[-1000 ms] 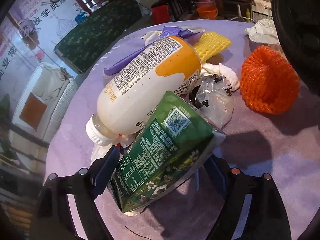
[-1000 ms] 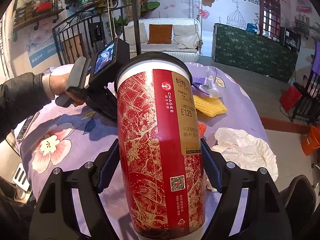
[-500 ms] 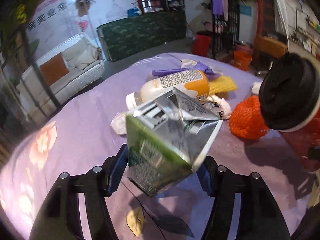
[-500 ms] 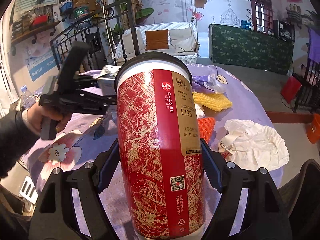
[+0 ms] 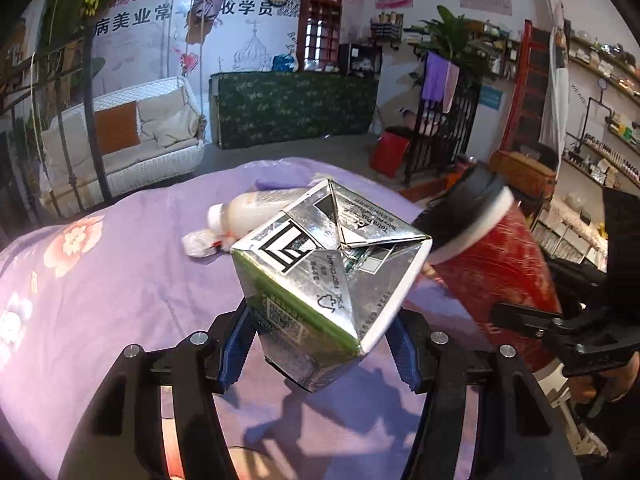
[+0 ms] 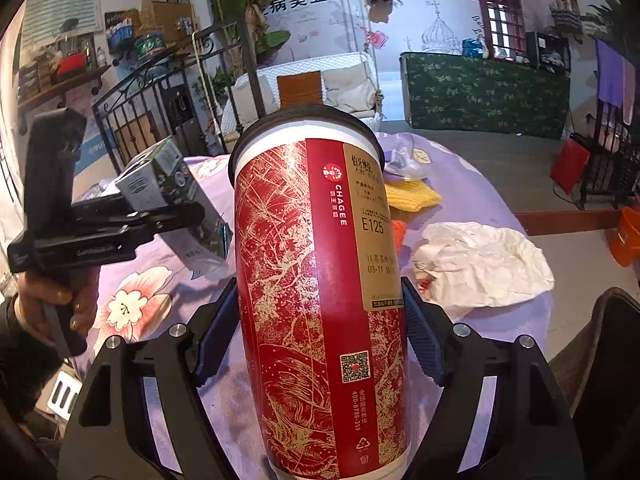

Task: Collect trash
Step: 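Lift the red cup with the right gripper while the left gripper grasps the green carton, then carry the red cup over the black bin and open the right gripper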

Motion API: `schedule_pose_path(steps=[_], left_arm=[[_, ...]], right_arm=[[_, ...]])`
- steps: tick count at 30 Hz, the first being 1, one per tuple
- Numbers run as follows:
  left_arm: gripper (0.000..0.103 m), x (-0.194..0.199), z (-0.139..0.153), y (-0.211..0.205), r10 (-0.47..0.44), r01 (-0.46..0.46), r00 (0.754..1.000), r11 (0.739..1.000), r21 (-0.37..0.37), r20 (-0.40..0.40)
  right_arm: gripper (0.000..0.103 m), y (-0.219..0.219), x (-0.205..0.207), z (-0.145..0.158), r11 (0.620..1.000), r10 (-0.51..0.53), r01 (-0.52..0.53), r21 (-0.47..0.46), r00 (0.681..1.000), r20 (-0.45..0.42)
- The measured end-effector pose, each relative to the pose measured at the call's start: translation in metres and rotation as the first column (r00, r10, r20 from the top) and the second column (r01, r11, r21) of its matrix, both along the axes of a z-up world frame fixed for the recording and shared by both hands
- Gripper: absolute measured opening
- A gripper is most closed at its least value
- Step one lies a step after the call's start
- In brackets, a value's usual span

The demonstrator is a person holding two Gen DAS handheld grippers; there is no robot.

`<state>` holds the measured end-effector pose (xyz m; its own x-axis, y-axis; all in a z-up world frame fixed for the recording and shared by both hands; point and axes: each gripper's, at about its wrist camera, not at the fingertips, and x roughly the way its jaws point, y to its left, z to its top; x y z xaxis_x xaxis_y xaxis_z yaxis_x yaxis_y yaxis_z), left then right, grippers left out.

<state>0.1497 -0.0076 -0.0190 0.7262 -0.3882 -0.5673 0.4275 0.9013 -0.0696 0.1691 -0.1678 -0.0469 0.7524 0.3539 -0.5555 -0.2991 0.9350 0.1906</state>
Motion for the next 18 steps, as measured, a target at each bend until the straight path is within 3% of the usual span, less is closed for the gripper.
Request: schedule_pose_path(steps=[6,10,12,15,18], left_arm=[[0.058,-0.021,0.018,-0.048,-0.117,0.120,0.992,0.991,-0.064,0.053],[0.058,-0.028,0.022,-0.079,-0.202,0.207,0.978,0.973,-0.102,0.059],[0.058,-0.028,0.022,-0.098,-0.245,0.249,0.968,0.961,-0.119,0.045],[0.058,-0.029,0.022,-0.127,-0.295,0.299,0.954,0.947,-0.119,0.051],[0.058,-0.033,0.021,-0.148,-0.348,0.352,0.936,0.926,-0.136,0.054]], right_arm=[[0.076,-0.065,-0.018,0.008,0.986,-0.165,0.165,0.022,0.986,0.004],[0.076,-0.127,-0.021,0.004,0.939,-0.345,0.343,-0.036,0.938,-0.045],[0.076,-0.165,-0.019,-0.005,0.893,-0.450,0.444,-0.077,0.887,-0.105],[0.076,-0.215,-0.012,-0.028,0.811,-0.585,0.560,-0.168,0.785,-0.205],[0.076,-0.263,-0.001,-0.063,0.766,-0.638,0.614,-0.189,0.690,-0.342]])
